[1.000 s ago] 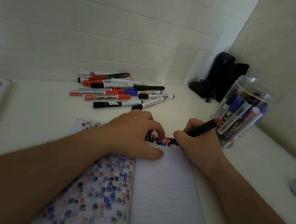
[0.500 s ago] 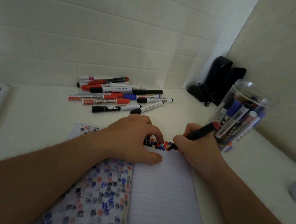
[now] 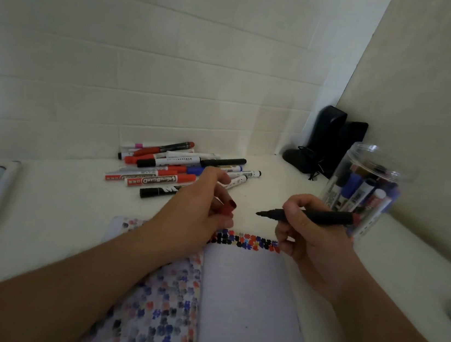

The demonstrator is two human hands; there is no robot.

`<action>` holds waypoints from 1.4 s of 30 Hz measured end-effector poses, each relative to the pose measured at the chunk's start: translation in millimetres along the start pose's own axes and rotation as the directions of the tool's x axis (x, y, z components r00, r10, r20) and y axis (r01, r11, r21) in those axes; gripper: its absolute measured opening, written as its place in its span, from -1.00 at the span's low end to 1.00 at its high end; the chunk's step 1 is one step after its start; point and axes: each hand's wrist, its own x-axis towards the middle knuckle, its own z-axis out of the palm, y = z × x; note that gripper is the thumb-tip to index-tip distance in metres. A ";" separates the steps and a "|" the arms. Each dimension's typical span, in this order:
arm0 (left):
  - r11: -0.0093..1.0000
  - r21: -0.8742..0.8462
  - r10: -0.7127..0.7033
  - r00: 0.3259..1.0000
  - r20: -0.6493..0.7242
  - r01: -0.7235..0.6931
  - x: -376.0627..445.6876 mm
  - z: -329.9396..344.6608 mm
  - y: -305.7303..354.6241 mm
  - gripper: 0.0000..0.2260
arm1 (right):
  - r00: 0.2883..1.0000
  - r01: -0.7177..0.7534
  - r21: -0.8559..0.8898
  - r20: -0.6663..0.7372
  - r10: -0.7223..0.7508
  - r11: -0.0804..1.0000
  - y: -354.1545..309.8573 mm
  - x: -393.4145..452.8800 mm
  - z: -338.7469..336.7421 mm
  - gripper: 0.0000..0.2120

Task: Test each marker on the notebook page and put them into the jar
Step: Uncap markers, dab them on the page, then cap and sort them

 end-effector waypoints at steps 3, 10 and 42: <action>1.000 -0.016 0.002 0.999 -0.036 -0.002 -0.4 -1.3 2.1 -0.49 | 0.998 -0.039 0.095 0.058 0.033 0.995 -1.4 -0.6 -1.0 -0.91; 0.999 -0.005 0.050 0.997 -0.052 -0.051 -3.2 0.5 7.5 -0.48 | 0.996 -0.052 0.037 0.074 0.050 0.998 2.7 1.5 -5.9 -0.69; 0.986 -0.019 0.159 0.976 -0.149 -0.163 -12.4 -4.1 23.6 -0.35 | 0.990 0.135 -0.132 0.048 -0.130 0.982 6.8 -9.6 22.7 -0.85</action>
